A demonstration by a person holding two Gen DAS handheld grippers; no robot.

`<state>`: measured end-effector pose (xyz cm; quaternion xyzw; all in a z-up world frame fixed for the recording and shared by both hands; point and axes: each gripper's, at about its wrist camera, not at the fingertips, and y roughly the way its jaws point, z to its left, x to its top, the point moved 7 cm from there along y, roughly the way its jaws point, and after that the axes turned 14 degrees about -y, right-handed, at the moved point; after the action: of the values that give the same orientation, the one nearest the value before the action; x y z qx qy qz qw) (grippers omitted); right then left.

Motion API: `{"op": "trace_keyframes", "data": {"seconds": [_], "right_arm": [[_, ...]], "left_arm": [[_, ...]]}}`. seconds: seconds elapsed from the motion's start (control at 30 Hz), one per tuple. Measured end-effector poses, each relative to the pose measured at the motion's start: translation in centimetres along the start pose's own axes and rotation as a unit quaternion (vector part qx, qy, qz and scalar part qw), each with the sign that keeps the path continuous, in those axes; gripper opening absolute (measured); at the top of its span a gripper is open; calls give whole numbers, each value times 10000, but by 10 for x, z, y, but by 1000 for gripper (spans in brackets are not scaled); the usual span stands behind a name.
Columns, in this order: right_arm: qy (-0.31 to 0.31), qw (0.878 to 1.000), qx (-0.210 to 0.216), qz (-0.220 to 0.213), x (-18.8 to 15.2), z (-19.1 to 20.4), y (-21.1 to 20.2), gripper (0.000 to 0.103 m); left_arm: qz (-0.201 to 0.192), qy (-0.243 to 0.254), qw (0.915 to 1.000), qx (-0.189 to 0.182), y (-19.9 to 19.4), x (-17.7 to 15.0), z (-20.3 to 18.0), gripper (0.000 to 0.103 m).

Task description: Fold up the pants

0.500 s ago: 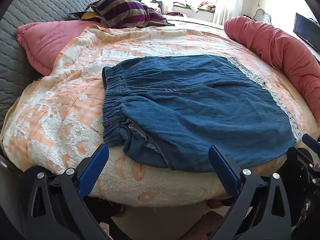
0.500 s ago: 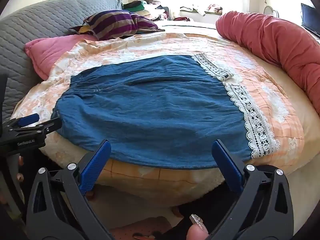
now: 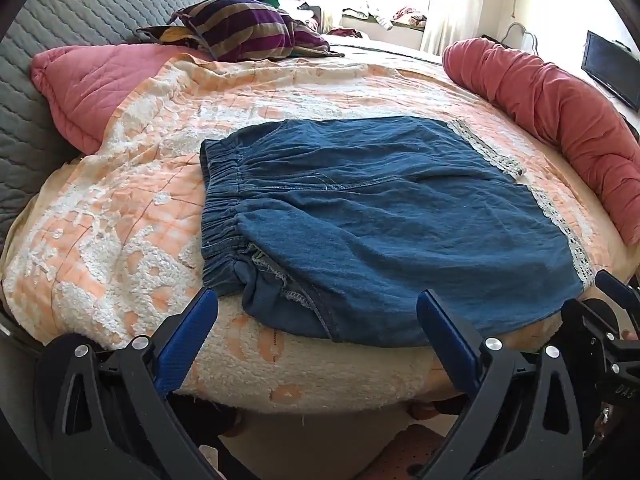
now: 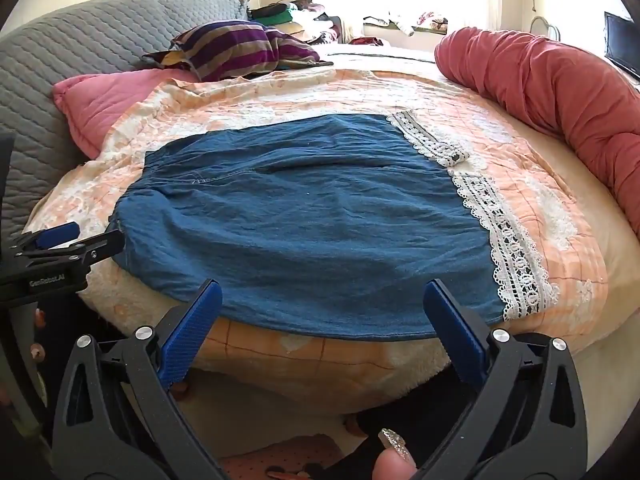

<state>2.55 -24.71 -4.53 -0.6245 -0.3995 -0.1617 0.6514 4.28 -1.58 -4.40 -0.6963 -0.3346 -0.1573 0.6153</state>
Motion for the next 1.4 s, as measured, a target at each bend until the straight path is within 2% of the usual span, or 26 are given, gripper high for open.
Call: {"op": "trace_keyframes", "data": {"seconds": [1.4], "right_arm": [[-86,9999,-68,-10,3,6,0,95]], "left_arm": [[31,29,10000,-65,0,0,3,99]]}}
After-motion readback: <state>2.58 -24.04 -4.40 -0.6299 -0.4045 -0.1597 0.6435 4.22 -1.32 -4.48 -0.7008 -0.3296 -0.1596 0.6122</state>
